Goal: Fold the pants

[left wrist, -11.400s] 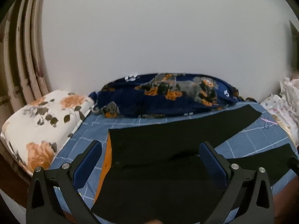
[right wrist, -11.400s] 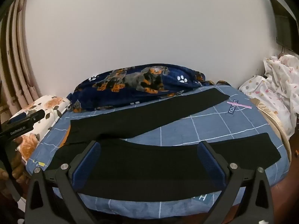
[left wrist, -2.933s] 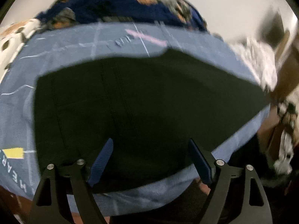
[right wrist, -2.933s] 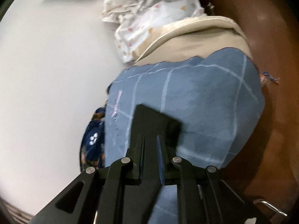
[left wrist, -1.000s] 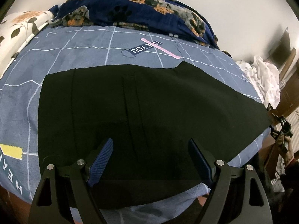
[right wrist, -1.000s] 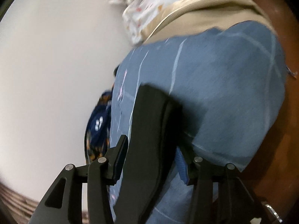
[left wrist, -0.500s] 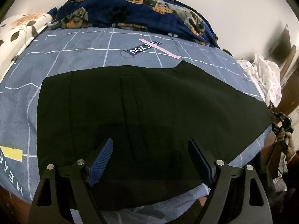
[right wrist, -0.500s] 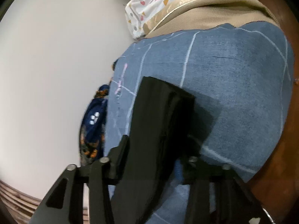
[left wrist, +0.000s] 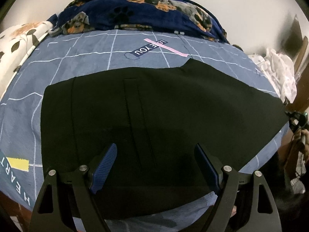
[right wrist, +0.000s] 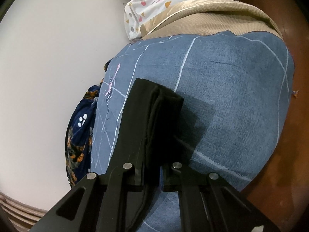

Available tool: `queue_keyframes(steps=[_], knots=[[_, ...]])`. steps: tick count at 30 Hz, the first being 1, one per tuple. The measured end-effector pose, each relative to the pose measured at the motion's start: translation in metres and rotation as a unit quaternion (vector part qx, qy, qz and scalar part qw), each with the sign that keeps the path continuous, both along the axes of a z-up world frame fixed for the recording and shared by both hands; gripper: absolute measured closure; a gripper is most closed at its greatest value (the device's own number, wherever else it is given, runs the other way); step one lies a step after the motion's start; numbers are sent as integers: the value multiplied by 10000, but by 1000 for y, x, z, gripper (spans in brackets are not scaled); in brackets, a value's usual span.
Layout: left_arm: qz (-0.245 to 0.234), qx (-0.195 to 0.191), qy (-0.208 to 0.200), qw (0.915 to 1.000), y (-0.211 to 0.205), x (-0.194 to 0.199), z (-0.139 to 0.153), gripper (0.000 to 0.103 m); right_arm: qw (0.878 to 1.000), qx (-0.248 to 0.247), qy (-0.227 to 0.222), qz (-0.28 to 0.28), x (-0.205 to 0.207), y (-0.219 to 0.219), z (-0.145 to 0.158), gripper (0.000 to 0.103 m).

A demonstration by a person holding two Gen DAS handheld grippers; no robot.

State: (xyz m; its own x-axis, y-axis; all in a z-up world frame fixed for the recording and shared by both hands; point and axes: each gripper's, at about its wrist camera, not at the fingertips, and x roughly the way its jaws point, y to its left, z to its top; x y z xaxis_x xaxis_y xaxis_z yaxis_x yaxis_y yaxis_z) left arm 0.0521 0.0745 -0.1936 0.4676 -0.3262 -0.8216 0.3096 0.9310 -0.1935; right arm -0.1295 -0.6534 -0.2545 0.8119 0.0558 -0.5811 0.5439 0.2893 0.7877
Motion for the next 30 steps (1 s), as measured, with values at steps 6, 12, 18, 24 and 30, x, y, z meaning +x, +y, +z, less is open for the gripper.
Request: queue_keyframes(steps=[6,12,18,24,30], knots=[[-62,253,-53,9996,-6,-1,-2,21,10000,29,-14,-15,2,-1,1,94],[-102,395,-66,9991,-9,-1,-3,21,10000,39,-30,-11,2,-2,2,93],[-135,511,-75,9986,-12,0,-3,20,10000,14,-33,4,3,-2,3,92],[-166,616,-93,9979,-14,0,-4,20,9998,-123,-124,120,10,4,14,93],[-165,646,-98,9977,-15,0,-4,19,9991,-236,-245,267,17,13,28,93]])
